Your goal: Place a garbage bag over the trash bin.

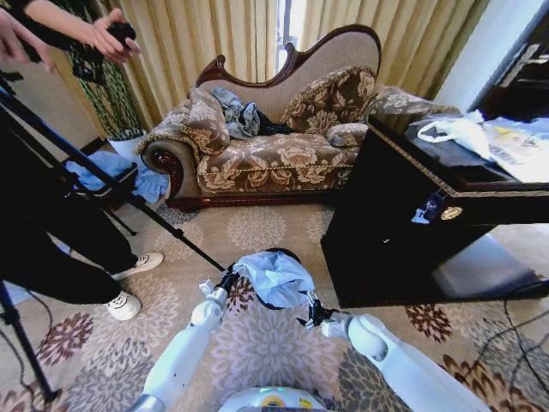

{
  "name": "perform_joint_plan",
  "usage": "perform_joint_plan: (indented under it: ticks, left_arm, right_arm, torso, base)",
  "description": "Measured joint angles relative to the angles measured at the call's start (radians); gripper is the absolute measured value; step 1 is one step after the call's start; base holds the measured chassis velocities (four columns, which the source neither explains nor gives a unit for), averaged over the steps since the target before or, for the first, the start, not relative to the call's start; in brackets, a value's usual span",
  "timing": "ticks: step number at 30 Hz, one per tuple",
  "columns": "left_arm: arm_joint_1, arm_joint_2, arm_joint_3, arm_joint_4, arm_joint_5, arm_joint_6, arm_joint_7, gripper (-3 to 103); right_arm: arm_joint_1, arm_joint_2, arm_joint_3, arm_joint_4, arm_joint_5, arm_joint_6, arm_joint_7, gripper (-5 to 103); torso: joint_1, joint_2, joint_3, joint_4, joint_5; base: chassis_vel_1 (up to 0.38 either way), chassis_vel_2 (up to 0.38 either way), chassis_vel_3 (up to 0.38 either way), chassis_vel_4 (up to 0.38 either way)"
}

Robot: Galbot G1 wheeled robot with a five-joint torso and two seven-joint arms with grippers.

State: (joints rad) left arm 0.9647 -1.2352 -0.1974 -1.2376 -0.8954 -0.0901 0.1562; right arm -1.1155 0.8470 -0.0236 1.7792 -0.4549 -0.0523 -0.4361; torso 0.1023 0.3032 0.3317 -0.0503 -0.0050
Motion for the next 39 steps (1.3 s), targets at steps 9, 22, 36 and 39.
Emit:
perform_joint_plan:
  ticks: [9,22,36,39]
  left_arm:
    - [-0.047,0.003,0.032,0.114,0.027,-0.037,-0.027,100]
    - [-0.048,-0.008,0.087,0.100,0.089,-0.063,-0.123,100]
    - [0.028,0.260,0.029,-0.286,-0.012,0.089,-0.203,100]
    - [0.024,0.288,0.034,-0.313,-0.019,0.097,-0.212,100]
  right_arm:
    - [-0.186,-0.003,0.163,0.100,0.135,0.065,0.097,100]
    - [-0.296,0.019,0.224,0.117,0.391,0.196,0.336,100]
    - [-0.318,0.104,0.162,0.164,0.693,0.118,0.506,100]
    - [-0.338,0.140,0.160,0.165,0.728,0.115,0.544,100]
  torso:
    - [0.000,0.000,0.000,-0.0003,0.0001]
    - [0.000,0.000,0.000,-0.0003,-0.0002]
    - [0.000,0.000,0.000,0.0000,0.0000]
    - [0.000,0.000,0.000,-0.0002,-0.0001]
  base:
    - [0.000,0.000,0.000,0.000]
    - [0.000,0.000,0.000,0.000]
    - [0.000,0.000,0.000,0.000]
    - [0.000,0.000,0.000,0.000]
